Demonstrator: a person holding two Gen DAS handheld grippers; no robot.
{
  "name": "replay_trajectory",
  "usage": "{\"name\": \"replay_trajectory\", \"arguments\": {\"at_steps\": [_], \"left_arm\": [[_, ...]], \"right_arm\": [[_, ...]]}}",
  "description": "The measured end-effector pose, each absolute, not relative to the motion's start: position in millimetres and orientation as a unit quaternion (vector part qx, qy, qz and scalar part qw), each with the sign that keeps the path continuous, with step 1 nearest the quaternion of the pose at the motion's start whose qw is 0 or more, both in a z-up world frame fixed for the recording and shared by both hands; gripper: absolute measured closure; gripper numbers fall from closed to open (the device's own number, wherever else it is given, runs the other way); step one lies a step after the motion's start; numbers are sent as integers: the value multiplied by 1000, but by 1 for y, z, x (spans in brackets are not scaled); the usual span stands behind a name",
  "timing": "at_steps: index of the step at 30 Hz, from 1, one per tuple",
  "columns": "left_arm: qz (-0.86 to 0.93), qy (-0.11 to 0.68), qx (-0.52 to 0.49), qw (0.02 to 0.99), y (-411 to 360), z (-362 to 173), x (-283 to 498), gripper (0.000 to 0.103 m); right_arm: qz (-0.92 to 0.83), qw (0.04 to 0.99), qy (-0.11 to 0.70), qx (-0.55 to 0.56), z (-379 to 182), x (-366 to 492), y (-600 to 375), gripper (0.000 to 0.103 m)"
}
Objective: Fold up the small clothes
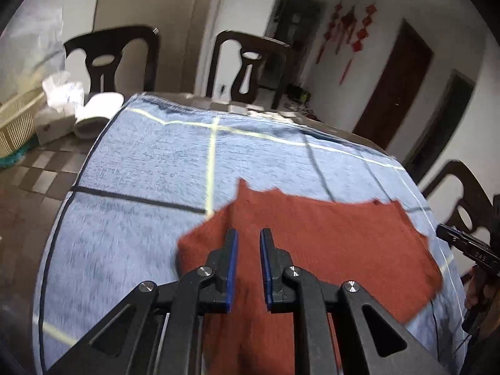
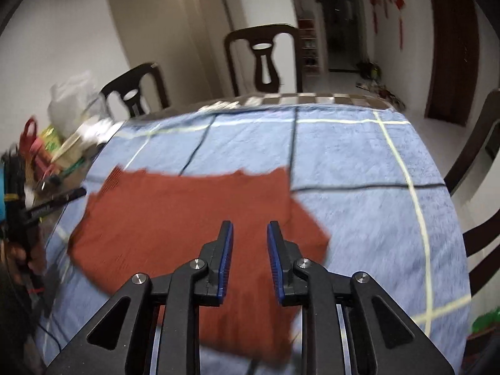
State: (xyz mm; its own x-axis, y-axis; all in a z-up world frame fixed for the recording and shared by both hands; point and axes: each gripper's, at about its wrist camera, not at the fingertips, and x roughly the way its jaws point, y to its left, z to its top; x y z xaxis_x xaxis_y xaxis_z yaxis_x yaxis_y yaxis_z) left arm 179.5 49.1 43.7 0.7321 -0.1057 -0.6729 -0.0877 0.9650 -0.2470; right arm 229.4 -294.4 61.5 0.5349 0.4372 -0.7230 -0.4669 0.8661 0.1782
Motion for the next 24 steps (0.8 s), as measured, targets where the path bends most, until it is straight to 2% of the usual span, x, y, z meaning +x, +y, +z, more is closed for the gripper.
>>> {"name": "replay_trajectory", "arguments": {"at_steps": [5, 8, 11, 16, 20, 24], "left_arm": [[-83, 376, -111, 916, -4, 40, 146, 86], [-116, 394, -88, 907, -36, 23, 142, 86], [-106, 422, -70, 898, -50, 0, 151, 86], [-96, 403, -60, 908, -52, 17, 138, 86], [-53, 381, -44, 922, -38, 26, 128, 86], [-8, 408, -58, 911, -7, 9, 132, 86]], "right_arm": [[290, 858, 422, -43, 37, 196, -272, 80], [291, 851, 433, -59, 18, 195, -261, 80], [284, 856, 428, -62, 22, 191, -263, 80], [259, 877, 398, -72, 40, 180, -282, 80], [220, 882, 412, -57, 31, 188, -305, 80], [216, 879, 423, -41, 22, 192, -316, 80]]}}
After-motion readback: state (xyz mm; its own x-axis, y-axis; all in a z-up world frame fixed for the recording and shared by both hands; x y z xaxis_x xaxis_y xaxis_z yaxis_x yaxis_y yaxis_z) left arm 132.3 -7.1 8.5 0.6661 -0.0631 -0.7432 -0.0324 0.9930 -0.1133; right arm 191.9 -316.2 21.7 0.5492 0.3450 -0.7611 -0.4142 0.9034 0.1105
